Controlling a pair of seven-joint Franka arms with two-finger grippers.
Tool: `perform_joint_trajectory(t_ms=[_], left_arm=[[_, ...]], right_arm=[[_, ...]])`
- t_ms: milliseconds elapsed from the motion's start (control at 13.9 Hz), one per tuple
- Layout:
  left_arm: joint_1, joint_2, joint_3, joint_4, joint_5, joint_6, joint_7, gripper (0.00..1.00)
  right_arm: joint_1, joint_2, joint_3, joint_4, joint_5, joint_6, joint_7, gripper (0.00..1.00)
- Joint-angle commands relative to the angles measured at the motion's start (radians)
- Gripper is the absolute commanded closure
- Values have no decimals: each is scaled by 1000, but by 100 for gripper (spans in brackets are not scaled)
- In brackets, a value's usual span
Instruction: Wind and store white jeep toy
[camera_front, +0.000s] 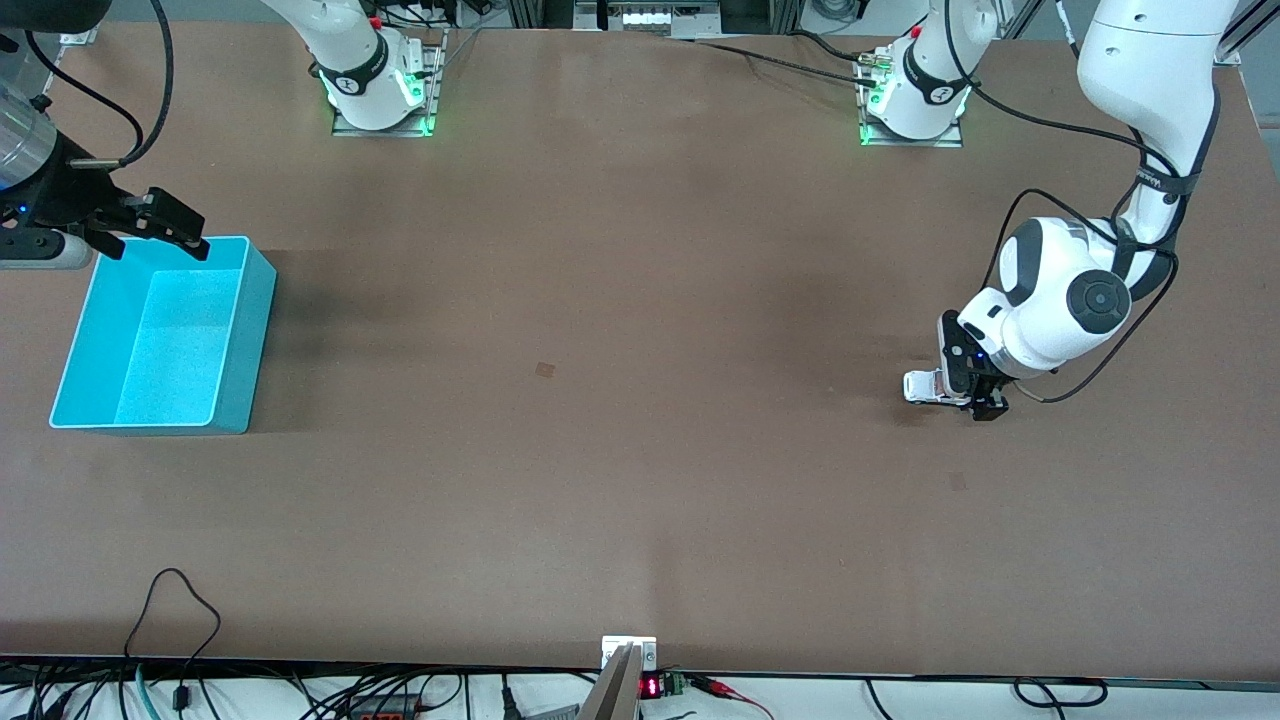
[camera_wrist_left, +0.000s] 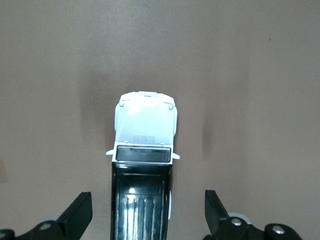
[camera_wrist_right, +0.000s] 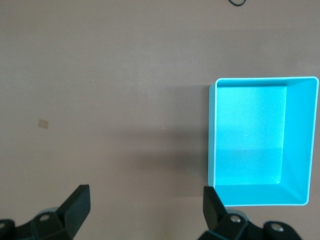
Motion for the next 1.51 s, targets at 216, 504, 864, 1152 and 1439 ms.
perform_joint_trajectory(t_ms=[216, 504, 864, 1152, 1439], left_arm=[[-4, 22, -4, 2, 16, 31, 30, 63], [3, 38, -4, 6, 16, 31, 50, 68], [34, 63, 4, 8, 16, 20, 110, 70], [141, 83, 7, 25, 16, 17, 229, 68], [262, 149, 7, 95, 14, -5, 392, 68]], right_arm=[[2, -14, 0, -10, 12, -6, 14, 0], [2, -14, 0, -10, 12, -6, 14, 0], [2, -14, 0, -10, 12, -6, 14, 0], [2, -14, 0, -10, 12, -6, 14, 0], [2, -14, 0, -10, 12, -6, 14, 0]])
